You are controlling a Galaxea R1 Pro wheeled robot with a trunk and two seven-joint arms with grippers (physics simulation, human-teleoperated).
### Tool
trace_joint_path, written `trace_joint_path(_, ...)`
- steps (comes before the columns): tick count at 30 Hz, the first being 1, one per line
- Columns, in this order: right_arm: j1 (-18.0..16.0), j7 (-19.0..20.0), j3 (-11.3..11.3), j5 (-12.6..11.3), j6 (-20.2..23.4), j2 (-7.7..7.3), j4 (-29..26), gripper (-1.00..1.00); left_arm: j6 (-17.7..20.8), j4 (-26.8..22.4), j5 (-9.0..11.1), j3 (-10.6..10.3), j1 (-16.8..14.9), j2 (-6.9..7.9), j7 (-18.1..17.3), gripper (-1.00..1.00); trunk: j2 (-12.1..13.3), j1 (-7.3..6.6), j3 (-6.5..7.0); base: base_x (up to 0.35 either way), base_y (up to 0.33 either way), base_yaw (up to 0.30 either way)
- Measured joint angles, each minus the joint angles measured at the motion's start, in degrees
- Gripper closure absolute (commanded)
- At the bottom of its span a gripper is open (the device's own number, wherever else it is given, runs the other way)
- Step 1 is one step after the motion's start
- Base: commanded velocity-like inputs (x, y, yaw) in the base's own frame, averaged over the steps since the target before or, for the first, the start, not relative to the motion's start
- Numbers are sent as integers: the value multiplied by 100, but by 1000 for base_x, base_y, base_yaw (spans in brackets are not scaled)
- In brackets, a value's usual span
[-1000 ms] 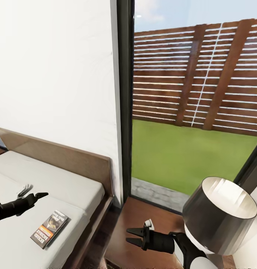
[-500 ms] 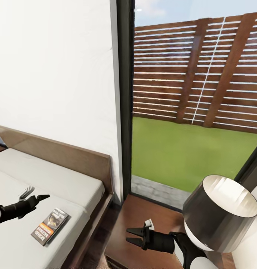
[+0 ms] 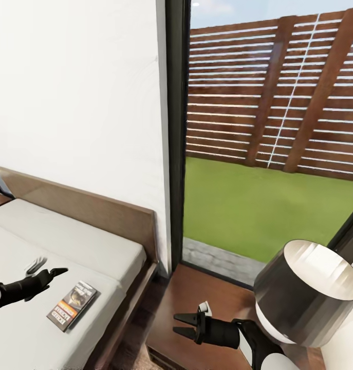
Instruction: In the bedroom, move the book from the bed onto either nightstand, and place the two sandals side by side next to the bed.
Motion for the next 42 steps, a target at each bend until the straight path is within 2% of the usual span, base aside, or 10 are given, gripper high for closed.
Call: trace_joint_path(42, 2, 0, 0, 6, -1, 0, 1, -100, -16, -1, -9, -8, 0, -28, 17, -100, 0, 0, -383, 0, 0, 71)
